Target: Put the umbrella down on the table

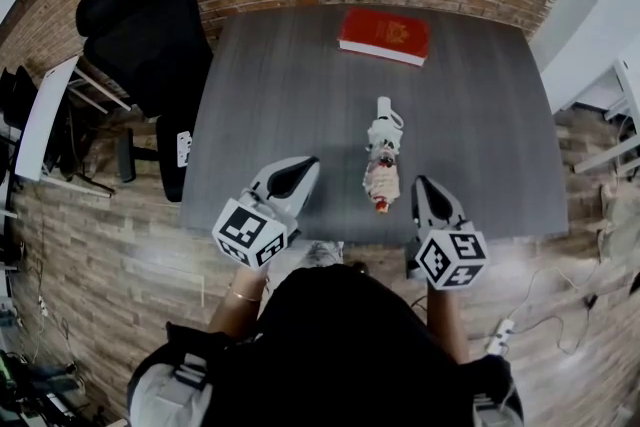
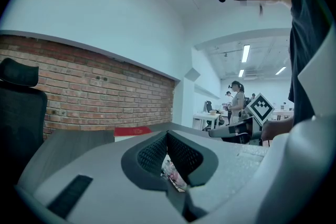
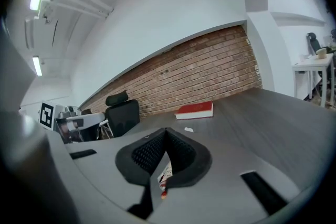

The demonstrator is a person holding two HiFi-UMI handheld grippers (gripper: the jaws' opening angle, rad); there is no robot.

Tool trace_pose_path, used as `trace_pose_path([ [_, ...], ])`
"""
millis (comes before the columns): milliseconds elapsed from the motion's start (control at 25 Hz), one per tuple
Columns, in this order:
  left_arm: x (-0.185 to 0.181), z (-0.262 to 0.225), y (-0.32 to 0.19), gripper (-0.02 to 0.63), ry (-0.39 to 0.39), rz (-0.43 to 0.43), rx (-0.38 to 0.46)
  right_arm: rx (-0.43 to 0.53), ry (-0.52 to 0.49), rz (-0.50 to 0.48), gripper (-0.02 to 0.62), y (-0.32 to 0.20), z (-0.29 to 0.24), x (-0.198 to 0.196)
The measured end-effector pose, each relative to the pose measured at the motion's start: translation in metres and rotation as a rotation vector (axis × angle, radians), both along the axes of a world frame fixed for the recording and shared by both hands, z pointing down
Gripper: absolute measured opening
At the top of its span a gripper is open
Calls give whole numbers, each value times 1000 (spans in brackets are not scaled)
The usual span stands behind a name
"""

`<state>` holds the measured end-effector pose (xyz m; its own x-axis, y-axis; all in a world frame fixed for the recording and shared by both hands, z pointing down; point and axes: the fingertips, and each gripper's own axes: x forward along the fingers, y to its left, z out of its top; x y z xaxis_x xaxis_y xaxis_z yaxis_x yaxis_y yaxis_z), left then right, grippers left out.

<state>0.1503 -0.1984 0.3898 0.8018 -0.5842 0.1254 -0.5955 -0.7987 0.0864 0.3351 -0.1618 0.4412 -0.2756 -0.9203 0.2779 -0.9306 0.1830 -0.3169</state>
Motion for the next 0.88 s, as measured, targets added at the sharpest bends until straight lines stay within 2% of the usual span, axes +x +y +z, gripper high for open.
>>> trace_pose_path([
  [880, -8, 2, 5, 2, -3, -12, -2, 7, 1, 10, -5, 2, 1, -1],
])
